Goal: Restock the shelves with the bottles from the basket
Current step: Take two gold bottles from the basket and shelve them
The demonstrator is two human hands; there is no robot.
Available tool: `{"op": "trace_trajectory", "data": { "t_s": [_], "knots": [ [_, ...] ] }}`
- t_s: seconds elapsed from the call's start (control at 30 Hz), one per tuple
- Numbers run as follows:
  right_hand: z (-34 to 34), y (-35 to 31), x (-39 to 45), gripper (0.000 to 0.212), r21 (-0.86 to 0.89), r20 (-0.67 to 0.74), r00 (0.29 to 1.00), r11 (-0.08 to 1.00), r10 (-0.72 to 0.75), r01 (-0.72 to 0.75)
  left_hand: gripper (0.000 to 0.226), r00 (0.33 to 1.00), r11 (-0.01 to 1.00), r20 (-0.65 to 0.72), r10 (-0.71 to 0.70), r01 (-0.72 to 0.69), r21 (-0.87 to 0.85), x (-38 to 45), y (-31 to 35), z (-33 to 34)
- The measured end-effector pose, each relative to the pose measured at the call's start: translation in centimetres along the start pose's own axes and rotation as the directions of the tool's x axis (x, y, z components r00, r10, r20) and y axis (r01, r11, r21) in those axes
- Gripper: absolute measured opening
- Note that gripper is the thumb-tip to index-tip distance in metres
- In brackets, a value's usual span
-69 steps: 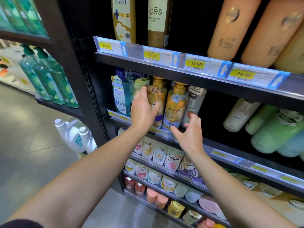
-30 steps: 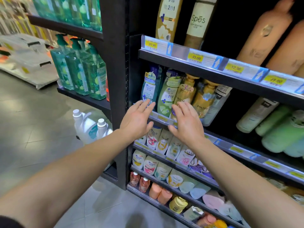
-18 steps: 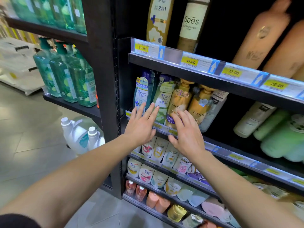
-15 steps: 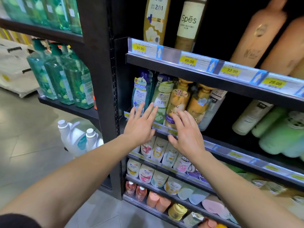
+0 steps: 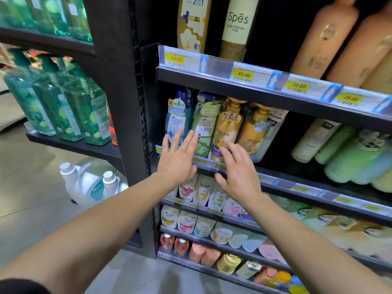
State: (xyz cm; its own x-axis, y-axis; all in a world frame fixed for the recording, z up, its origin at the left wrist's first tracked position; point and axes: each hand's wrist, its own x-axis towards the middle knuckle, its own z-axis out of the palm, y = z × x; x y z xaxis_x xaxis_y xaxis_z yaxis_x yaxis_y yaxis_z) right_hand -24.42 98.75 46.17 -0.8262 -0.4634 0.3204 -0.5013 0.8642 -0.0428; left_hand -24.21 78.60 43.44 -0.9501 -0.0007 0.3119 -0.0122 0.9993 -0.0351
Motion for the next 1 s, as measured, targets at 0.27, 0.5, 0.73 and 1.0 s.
{"op": "trace_trajectory", "data": {
  "t_s": [0.27, 0.5, 0.73, 1.0],
  "knots": [
    [0.0, -1.3, 0.0, 0.075, 0.000, -0.006, 0.999, 0.999, 0.040, -0.040, 0.092, 0.999, 1.000, 0.032, -0.018, 0.018, 0.026, 0.2, 0.2, -0.6],
    [0.4, -2.0, -0.7, 0.072, 0.032, -0.018, 0.998, 0.998, 0.059, -0.059, 0.089, 0.998, 0.995, -0.031, 0.053, -0.055, -0.081, -0.2, 0.8, -1.2],
    [0.7, -1.6, -1.2, 0.072, 0.045, -0.022, 0.994, 0.993, 0.107, -0.106, 0.094, 0.998, 0.975, 0.023, 0.056, -0.049, -0.217, 0.7, 0.7, -0.8],
    [0.4, -0.7, -1.4, 0.072, 0.034, 0.030, 0.988, 0.988, 0.152, -0.153, 0.088, 0.995, 0.967, -0.003, 0.098, -0.095, -0.236, 0.0, -0.1, -1.0]
  ]
}}
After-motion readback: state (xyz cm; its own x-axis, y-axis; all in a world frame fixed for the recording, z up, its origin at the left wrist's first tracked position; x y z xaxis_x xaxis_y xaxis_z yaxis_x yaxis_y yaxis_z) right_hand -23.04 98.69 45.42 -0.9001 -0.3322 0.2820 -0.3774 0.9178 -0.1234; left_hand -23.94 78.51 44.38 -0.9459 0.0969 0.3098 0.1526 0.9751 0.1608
